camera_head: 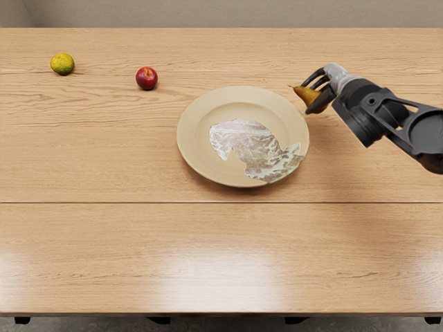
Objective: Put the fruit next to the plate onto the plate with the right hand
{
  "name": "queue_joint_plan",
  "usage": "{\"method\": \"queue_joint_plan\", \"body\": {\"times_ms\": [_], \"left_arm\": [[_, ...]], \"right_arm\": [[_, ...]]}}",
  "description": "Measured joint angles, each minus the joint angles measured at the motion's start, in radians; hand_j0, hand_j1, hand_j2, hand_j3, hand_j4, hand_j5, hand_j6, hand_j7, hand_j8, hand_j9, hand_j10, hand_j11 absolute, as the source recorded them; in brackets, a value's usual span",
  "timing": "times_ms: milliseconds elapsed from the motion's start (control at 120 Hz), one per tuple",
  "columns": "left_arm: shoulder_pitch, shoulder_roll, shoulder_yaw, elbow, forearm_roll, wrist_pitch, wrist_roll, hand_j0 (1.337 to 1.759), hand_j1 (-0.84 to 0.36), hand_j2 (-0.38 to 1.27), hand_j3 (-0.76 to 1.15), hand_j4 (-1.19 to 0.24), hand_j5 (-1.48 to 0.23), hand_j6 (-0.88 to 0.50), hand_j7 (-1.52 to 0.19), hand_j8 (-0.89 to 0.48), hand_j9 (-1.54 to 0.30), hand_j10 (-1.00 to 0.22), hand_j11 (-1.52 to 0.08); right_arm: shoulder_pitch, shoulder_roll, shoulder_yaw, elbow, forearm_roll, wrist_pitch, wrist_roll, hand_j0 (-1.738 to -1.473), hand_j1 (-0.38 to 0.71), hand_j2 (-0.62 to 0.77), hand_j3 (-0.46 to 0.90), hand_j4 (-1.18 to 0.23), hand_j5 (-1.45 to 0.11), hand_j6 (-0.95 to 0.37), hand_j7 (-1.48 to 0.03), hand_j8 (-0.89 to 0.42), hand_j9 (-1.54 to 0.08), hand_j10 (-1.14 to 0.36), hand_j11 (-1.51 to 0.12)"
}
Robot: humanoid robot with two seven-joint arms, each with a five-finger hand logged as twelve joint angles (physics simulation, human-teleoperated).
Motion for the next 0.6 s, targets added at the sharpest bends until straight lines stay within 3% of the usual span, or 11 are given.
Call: {"method": "queue_joint_plan", "body": {"times_ms": [600], "left_arm": [[0.0, 0.0, 0.0, 0.0, 0.0, 0.0, 0.0, 1.658, 0.35, 0.0, 0.0, 0.0, 0.0, 0.0, 0.0, 0.0, 0.0, 0.0, 0.0]], "right_arm": [[0.024, 0.138, 0.023, 0.002, 0.007, 0.085, -0.001, -1.658, 0.28, 0.17, 0.0, -0.62, -0.84, -0.57, -0.82, -0.44, -0.82, -0.5, -0.83]]}}
